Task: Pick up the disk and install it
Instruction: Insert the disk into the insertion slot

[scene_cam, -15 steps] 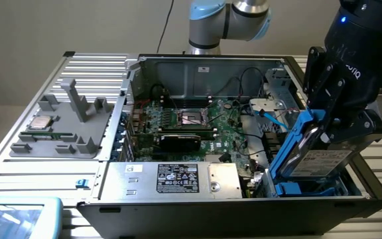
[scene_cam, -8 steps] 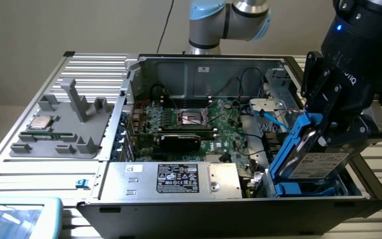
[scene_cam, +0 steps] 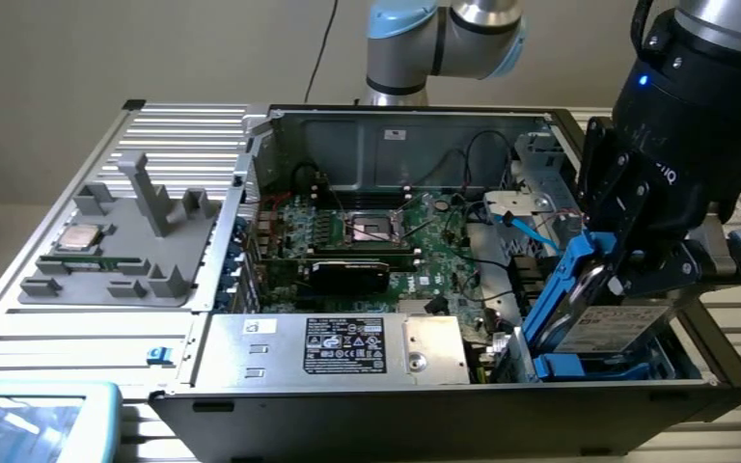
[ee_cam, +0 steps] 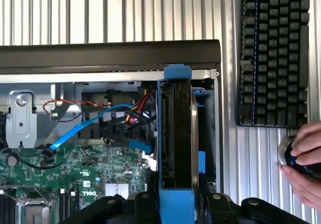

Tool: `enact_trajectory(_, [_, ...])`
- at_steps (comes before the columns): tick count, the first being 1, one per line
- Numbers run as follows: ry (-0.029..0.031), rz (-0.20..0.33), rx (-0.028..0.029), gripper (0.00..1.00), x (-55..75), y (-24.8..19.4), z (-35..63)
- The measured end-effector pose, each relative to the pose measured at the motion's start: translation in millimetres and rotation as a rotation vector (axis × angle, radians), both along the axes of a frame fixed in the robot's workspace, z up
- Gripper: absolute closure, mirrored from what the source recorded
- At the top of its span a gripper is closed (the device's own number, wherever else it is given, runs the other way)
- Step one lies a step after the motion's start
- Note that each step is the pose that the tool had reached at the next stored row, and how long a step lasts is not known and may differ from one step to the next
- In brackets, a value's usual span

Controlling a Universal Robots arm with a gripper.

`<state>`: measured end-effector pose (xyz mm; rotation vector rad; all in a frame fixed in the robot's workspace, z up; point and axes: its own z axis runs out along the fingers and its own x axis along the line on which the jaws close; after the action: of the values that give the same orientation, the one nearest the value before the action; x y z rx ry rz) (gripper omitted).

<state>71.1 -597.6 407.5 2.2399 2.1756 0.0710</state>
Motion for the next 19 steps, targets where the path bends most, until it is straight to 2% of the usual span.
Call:
enact_trajectory(16, [0.0000,0.000,0.0030,0.63,0.0,0.0,-29.2])
enact_trajectory(18, [0.0000,0.000,0.0032,0.62,0.0,0.0,-32.3])
enact_trajectory(19, [-0.0001,0.000,0.0041,0.55,0.0,0.0,-33.8])
